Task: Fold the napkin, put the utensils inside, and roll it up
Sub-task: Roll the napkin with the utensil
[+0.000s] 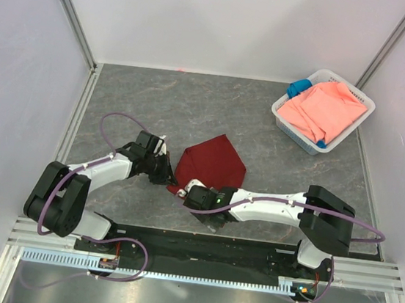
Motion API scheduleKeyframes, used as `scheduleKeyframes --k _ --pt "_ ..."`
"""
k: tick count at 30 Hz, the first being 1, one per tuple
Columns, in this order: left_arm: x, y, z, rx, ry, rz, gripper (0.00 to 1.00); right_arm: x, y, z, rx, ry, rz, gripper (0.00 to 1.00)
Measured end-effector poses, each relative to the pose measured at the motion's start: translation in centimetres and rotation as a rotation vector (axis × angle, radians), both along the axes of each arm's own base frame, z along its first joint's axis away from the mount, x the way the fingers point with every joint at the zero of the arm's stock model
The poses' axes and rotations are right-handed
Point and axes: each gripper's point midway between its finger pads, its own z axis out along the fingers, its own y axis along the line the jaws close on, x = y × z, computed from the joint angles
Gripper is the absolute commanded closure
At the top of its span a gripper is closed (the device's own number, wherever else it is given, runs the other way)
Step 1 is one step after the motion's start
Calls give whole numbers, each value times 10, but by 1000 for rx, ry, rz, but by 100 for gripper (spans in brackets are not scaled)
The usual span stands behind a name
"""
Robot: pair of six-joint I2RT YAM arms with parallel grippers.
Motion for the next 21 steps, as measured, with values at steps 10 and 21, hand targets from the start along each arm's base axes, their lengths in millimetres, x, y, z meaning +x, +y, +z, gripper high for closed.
scheduleKeyframes --k 10,21 --pt "0 1 0 0 0 1 98 -5 -1 -7 -15 53 40 80" --pt "0 2 0 18 19 -11 98 -11 8 0 223 463 54 93"
